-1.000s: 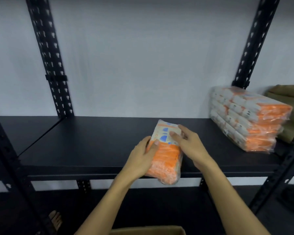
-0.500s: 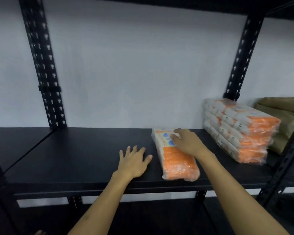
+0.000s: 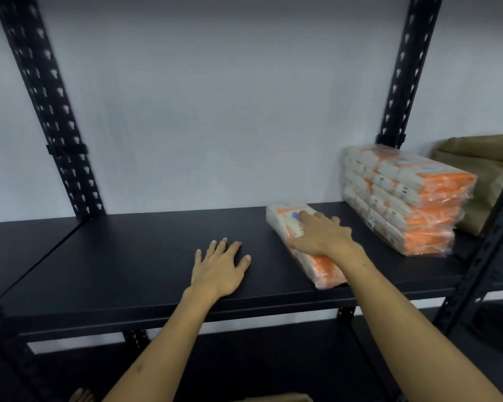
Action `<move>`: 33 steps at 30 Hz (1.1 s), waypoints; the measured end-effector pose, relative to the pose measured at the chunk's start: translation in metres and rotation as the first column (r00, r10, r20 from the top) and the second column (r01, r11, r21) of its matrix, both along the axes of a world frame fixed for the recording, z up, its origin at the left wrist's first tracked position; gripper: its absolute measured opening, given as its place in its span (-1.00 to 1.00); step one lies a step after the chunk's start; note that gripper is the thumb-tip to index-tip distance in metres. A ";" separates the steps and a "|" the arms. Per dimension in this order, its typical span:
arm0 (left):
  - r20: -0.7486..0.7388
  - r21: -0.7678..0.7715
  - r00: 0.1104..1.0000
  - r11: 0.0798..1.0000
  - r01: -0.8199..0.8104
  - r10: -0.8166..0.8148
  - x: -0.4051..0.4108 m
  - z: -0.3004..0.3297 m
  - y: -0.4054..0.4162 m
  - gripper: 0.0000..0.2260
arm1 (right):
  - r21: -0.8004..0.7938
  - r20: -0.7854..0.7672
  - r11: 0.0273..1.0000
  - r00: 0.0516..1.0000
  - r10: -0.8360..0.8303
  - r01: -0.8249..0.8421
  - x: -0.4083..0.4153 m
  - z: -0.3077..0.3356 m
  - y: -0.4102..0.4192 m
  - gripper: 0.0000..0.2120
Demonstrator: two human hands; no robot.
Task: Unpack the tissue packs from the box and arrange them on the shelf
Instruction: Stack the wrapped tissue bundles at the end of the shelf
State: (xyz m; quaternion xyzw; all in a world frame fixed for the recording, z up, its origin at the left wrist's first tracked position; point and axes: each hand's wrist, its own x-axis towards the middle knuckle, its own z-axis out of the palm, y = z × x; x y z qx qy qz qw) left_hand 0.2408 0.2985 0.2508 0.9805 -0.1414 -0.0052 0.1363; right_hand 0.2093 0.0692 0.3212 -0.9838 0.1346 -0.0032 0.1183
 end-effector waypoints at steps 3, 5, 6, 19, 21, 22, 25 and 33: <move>-0.009 0.041 1.000 0.999 -0.014 0.014 0.001 0.006 -0.005 -0.45 | 0.019 0.046 0.999 0.998 -0.042 0.041 -0.006 -0.009 -0.025 -0.17; -0.001 0.084 1.000 0.996 -0.026 0.026 0.003 0.013 -0.014 -0.49 | 0.031 0.062 0.997 0.995 -0.072 0.070 -0.008 -0.012 -0.042 -0.10; 0.004 0.102 1.000 0.994 -0.026 0.025 0.004 0.017 -0.020 -0.51 | 0.021 0.065 0.996 0.994 -0.088 0.087 -0.007 -0.012 -0.051 -0.10; -0.075 0.049 0.994 0.995 0.083 -0.079 0.056 0.013 -0.138 -0.40 | -0.046 0.163 0.995 0.984 -0.079 0.088 0.005 -0.026 -0.095 -0.29; -0.060 0.030 0.997 0.998 0.047 -0.046 0.058 0.006 -0.145 -0.40 | -0.059 0.177 0.994 0.981 -0.083 0.094 0.006 -0.025 -0.095 -0.29; -0.044 0.024 0.998 0.999 0.036 -0.035 0.058 0.004 -0.145 -0.40 | -0.062 0.178 0.994 0.981 -0.080 0.092 0.007 -0.025 -0.095 -0.29; -0.032 0.016 0.999 0.999 0.039 -0.039 0.059 0.000 -0.142 -0.41 | -0.041 0.144 0.996 0.987 -0.076 0.083 0.009 -0.019 -0.093 -0.28; -0.006 0.008 0.998 0.998 0.062 -0.062 0.067 -0.008 -0.142 -0.41 | 0.290 0.307 0.945 0.950 0.060 -0.154 0.009 0.072 -0.092 -0.32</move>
